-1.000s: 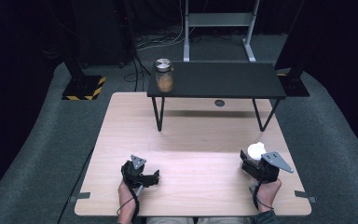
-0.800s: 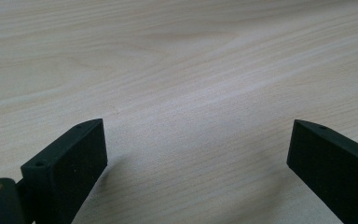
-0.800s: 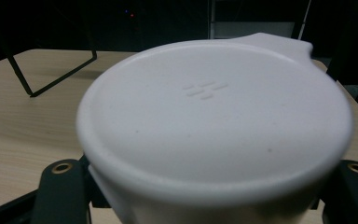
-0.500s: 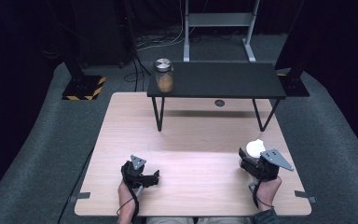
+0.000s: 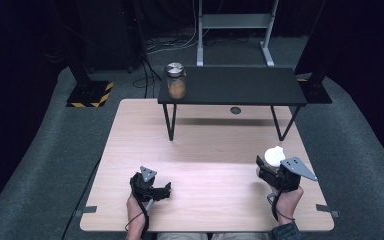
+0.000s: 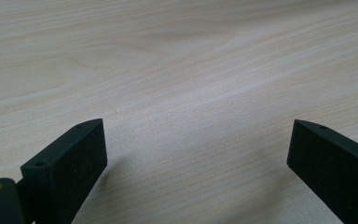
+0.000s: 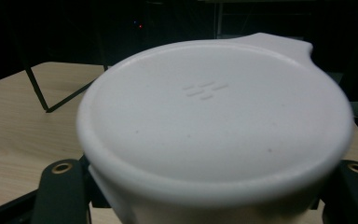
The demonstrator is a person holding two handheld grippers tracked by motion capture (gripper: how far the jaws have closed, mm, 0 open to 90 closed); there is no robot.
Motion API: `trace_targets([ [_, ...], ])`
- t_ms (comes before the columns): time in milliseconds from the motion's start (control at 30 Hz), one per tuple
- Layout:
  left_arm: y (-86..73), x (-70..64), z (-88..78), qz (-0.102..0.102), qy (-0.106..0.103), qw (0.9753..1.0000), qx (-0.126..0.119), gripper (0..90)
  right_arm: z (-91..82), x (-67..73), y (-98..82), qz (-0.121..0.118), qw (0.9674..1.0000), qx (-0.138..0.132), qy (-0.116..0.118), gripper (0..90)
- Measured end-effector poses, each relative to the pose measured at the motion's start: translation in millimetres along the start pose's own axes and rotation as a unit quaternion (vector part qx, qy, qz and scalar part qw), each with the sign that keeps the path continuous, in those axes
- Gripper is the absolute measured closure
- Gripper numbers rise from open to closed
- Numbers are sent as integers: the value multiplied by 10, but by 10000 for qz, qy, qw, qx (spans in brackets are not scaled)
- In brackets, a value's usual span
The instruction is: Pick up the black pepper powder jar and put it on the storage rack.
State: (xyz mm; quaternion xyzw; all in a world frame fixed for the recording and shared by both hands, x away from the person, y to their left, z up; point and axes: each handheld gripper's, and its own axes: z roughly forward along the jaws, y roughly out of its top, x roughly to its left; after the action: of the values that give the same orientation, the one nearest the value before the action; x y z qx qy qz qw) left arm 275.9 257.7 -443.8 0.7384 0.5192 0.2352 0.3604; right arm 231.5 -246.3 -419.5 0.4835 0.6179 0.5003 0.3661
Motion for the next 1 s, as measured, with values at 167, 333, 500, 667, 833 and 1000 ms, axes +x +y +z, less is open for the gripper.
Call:
trace_targets([
  [167,-2,1,0,2,-4,10000,-5,44,-12,-10,47,-25,10000,-7,1,283],
  [333,-7,3,-2,-9,-8,10000,-20,44,-24,-16,93,-39,10000,-51,25,283],
  [500,-7,3,-3,-1,-11,10000,-20,44,-28,-10,137,-75,9999,-79,54,282],
  [667,-9,1,-4,4,-10,10000,-25,44,-37,-9,173,-98,9998,-148,79,282],
  [833,-12,2,-6,4,-11,10000,-32,44,-51,-23,238,-107,9997,-173,95,282],
  [1000,-11,5,-4,1,-18,10000,-30,44,-31,-71,323,-76,9997,-127,177,282],
])
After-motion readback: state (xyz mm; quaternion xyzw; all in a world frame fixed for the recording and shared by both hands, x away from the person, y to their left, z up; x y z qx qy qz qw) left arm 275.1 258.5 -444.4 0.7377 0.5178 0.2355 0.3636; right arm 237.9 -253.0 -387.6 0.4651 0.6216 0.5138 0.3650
